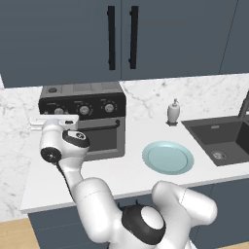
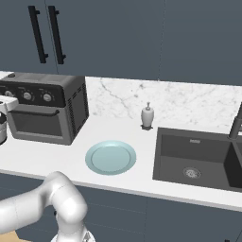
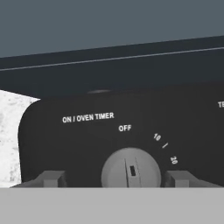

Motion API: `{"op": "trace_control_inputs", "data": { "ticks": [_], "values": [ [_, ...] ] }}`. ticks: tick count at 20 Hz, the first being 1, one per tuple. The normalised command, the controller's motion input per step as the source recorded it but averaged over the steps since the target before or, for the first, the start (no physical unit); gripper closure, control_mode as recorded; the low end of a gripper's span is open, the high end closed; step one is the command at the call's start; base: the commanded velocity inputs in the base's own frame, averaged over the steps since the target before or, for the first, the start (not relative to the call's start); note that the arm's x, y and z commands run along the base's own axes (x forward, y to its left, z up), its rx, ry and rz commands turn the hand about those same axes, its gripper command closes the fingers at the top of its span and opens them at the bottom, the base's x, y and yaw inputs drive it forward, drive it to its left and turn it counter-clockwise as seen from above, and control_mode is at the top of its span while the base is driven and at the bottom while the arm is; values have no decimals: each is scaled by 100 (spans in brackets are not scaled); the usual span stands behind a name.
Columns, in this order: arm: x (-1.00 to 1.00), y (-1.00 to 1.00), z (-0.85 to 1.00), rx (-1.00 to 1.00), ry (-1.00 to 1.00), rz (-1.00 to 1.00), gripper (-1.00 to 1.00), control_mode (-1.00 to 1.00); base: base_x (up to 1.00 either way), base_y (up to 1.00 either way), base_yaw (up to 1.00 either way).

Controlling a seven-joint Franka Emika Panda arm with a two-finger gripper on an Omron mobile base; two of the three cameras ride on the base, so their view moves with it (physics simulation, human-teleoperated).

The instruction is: Pick up the kebab skewer and baguette bread, and place them inside the toaster oven. Close the toaster oven door and start by setting the timer.

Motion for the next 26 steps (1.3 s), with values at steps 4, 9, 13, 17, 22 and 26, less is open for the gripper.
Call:
{"op": "trace_control_inputs", "data": {
  "ticks": [4, 9, 13, 17, 22, 26],
  "values": [
    [0, 3, 0, 0, -3, 0, -100, -100, 0, 0, 0],
    [0, 12, 0, 0, -3, 0, -100, -100, 0, 0, 0],
    [0, 0, 1, -1, 0, 0, -100, -100, 0, 0, 0],
    [0, 0, 0, 0, 0, 0, -100, -100, 0, 0, 0],
    [0, -6, 0, 0, 0, 0, -100, -100, 0, 0, 0],
    [0, -9, 0, 0, 0, 0, -100, -100, 0, 0, 0]
  ]
}}
